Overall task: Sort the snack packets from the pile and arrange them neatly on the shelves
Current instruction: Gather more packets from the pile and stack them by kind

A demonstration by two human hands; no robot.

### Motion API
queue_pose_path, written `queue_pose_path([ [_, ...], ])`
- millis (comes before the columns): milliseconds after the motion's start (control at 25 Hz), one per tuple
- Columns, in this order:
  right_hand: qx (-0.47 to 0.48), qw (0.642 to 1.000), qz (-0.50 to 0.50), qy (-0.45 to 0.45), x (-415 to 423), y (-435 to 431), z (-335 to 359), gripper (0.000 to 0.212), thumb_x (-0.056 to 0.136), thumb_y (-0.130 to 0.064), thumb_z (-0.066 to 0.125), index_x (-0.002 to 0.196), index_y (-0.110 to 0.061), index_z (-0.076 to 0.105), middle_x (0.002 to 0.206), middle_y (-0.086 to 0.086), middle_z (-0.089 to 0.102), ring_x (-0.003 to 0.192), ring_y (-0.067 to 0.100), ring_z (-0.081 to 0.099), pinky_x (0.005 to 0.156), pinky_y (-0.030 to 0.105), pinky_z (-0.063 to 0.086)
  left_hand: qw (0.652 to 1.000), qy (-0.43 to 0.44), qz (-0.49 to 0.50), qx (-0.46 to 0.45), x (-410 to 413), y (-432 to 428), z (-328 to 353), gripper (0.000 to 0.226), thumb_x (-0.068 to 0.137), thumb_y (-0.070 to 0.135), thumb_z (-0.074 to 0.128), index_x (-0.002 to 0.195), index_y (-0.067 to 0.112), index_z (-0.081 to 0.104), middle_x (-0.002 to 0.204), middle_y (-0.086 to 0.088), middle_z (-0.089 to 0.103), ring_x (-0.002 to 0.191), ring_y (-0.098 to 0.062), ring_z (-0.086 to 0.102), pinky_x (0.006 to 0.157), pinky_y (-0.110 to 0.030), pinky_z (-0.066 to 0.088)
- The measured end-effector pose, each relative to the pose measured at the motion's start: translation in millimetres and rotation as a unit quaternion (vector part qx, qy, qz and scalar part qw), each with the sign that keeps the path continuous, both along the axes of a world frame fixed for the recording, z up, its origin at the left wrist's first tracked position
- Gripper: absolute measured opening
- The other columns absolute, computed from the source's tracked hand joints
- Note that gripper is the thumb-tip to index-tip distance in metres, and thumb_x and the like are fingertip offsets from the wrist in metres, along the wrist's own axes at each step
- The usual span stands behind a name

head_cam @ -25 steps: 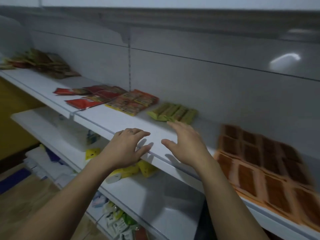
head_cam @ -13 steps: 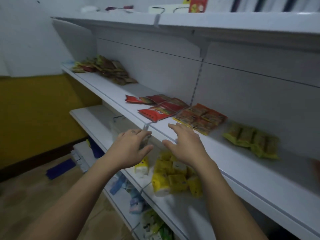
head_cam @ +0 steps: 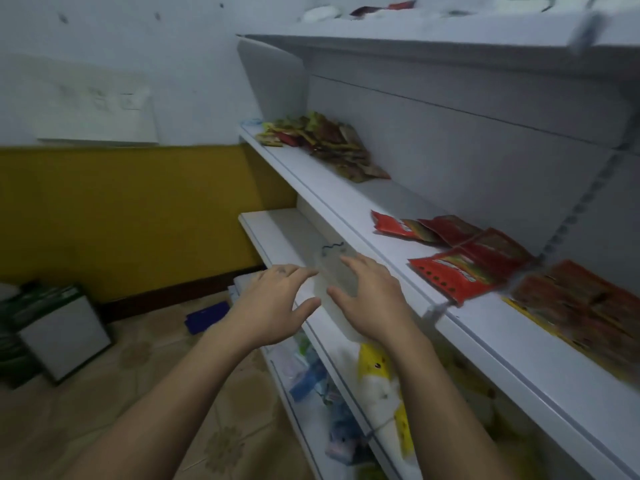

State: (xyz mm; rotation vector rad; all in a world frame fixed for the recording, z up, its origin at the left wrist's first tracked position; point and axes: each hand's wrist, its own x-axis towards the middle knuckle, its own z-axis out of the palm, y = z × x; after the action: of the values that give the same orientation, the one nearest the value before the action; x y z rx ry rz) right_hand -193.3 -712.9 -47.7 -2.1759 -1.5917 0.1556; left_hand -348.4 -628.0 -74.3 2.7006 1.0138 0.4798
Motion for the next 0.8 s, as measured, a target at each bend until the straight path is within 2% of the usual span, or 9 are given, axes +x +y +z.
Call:
queue_pose_path([
  [160,0.008,0.999,0.025,0.028,4,102,-12,0.061,0.095,-0.046,0.054,0.149,-0.031,0.031,0.158,-0.003,0.028,0.145,0.021,0.024,0.118,0.046,0.025,0.999,0.014,0.034,0.016,4,92,-3,0.057,0.098,0.055,0.042,0.149,0.031,0.033,0.151,0.006,0.041,0.14,-0.016,0.032,0.112,-0.038,0.03],
  [360,0.009,0.998,0.018,0.063,28,231,-21,0.059,0.097,-0.044,0.052,0.15,-0.028,0.031,0.16,0.0,0.025,0.146,0.02,0.022,0.119,0.043,0.022,0.998,0.047,0.032,0.006,38,218,4,0.057,0.098,0.054,0.042,0.149,0.03,0.033,0.152,0.005,0.04,0.14,-0.016,0.032,0.113,-0.038,0.03],
  [520,0.025,0.999,0.013,0.043,52,318,-11,0.06,0.097,-0.043,0.051,0.151,-0.026,0.03,0.159,0.001,0.025,0.145,0.02,0.023,0.118,0.039,0.023,0.998,0.038,0.046,0.017,56,303,13,0.056,0.099,0.052,0.043,0.149,0.03,0.033,0.151,0.004,0.041,0.141,-0.016,0.032,0.113,-0.037,0.029],
  [800,0.034,0.999,0.001,0.017,79,421,1,0.061,0.096,-0.042,0.055,0.15,-0.025,0.033,0.157,0.0,0.032,0.143,0.02,0.028,0.115,0.037,0.026,0.997,0.033,0.061,0.034,70,423,20,0.055,0.098,0.053,0.044,0.148,0.032,0.034,0.15,0.006,0.042,0.139,-0.016,0.035,0.111,-0.035,0.031],
])
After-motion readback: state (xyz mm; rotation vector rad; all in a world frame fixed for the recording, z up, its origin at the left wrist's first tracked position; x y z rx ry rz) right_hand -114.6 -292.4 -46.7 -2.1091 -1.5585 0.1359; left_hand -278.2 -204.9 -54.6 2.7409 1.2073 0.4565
